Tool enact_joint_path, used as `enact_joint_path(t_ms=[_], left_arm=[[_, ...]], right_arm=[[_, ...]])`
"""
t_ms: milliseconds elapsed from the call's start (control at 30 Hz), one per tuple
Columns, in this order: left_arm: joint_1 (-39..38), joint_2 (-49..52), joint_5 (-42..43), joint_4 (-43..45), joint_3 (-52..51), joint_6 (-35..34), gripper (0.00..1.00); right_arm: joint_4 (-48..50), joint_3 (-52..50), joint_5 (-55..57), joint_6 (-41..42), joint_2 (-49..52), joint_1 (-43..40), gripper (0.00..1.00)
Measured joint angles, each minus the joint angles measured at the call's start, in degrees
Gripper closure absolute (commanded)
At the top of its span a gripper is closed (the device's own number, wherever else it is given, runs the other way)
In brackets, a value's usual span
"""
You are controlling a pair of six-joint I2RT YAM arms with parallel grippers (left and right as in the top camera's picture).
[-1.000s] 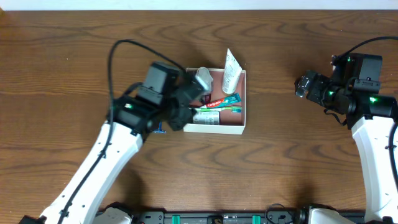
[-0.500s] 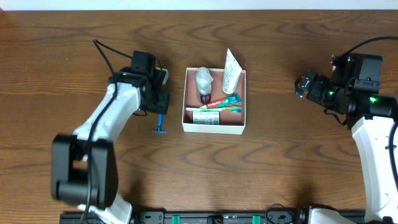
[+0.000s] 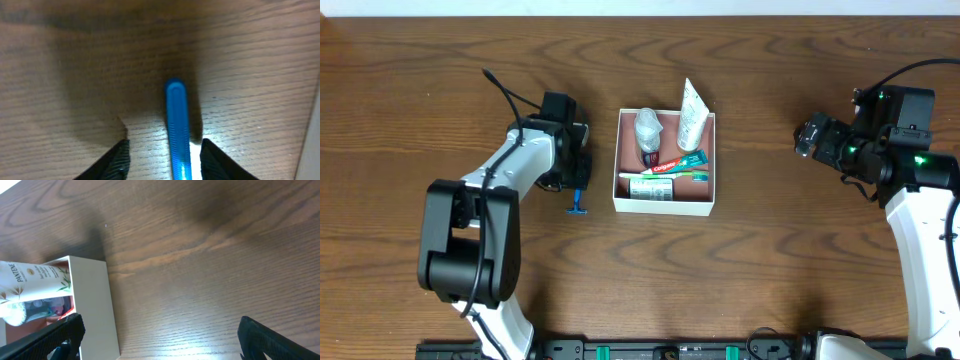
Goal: Pack container
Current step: 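Move the left gripper to the blue razor and grasp it, then place the blue razor into the box with the left gripper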
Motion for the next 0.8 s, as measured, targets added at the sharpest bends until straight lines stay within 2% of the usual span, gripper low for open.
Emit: enact_joint_path(t_ms=[133,200,433,567,667,800], left_arm=[[0.0,0.02,-0.15,-0.72,0.0,-0.68,0.78],[0.0,0.02,-0.2,-0.9,0.0,-0.76,0.94],[0.0,-0.04,-0.2,-2.25,0.0,-0.55,0.94],[0.0,-1.6,-0.22,-6.91,0.09,-0.55,0.94],[0.0,-4.66,-0.17,-10.82,0.96,-0.55,0.94],[-0.52,-13.55,-0.11,-14.29,4.17,-0.55,0.94]], right_arm=[[0.02,0.0,0.0,0.0,0.0,0.0,0.01],[0.0,0.0,-0.02,0.0,0.0,0.0,0.01],[0.0,0.0,-0.02,0.0,0.0,0.0,0.01],[0.0,0.0,-0.02,0.0,0.0,0.0,0.01],[-0.02,0.0,0.0,0.0,0.0,0.0,0.01],[0.0,0.0,0.0,0.0,-0.02,0.0,0.01]])
